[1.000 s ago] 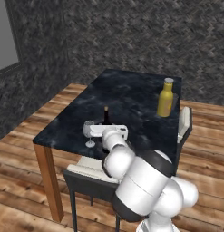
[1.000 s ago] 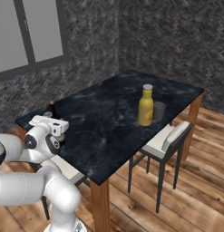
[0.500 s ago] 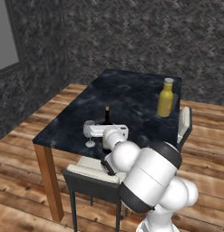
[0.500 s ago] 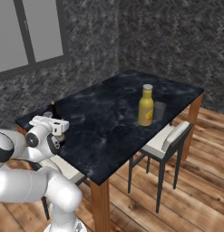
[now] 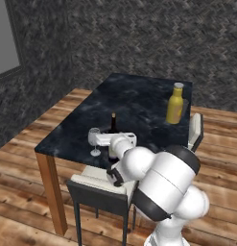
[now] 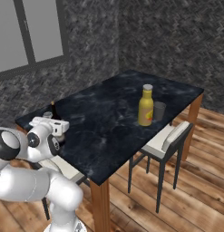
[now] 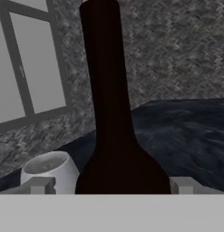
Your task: There is a wine glass and glass cup on the dining counter. Place the wine bottle next to the wine glass and the juice bottle next to the glass cup.
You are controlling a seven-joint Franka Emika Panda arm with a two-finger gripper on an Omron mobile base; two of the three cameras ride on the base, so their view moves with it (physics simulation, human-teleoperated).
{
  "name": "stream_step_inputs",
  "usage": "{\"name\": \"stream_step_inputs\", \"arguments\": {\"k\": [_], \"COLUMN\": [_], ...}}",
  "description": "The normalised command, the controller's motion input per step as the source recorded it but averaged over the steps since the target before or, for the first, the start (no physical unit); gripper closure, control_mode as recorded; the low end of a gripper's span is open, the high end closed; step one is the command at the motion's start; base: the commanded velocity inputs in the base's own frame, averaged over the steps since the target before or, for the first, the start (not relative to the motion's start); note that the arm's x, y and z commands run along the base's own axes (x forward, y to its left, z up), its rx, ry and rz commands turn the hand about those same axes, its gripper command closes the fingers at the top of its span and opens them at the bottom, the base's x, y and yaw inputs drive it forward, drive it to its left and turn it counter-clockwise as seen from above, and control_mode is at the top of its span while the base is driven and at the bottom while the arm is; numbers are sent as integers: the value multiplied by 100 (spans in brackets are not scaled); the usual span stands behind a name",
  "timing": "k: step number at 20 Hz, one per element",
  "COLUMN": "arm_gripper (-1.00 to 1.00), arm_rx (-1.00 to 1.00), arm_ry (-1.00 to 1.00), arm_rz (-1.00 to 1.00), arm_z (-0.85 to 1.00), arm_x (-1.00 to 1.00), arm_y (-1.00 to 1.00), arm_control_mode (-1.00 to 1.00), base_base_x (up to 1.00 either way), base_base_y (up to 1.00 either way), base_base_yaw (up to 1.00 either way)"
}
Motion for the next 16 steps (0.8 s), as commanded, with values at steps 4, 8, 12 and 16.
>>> {"name": "stream_step_inputs", "arguments": {"k": [4, 8, 12, 16], "arm_gripper": [-100, -100, -100, -100], "arm_rx": [0, -1, 0, 0], "arm_ry": [-3, -4, -8, -1], "arm_rz": [0, 0, 0, 0], "arm_z": [0, 0, 3, 6], "arm_x": [-19, -17, -16, -28], "arm_y": [3, 0, 0, 0], "arm_control_mode": [-100, -100, -100, -100], "base_base_x": [0, 0, 0, 0], "base_base_y": [0, 0, 0, 0], "base_base_yaw": [0, 0, 0, 0]}}
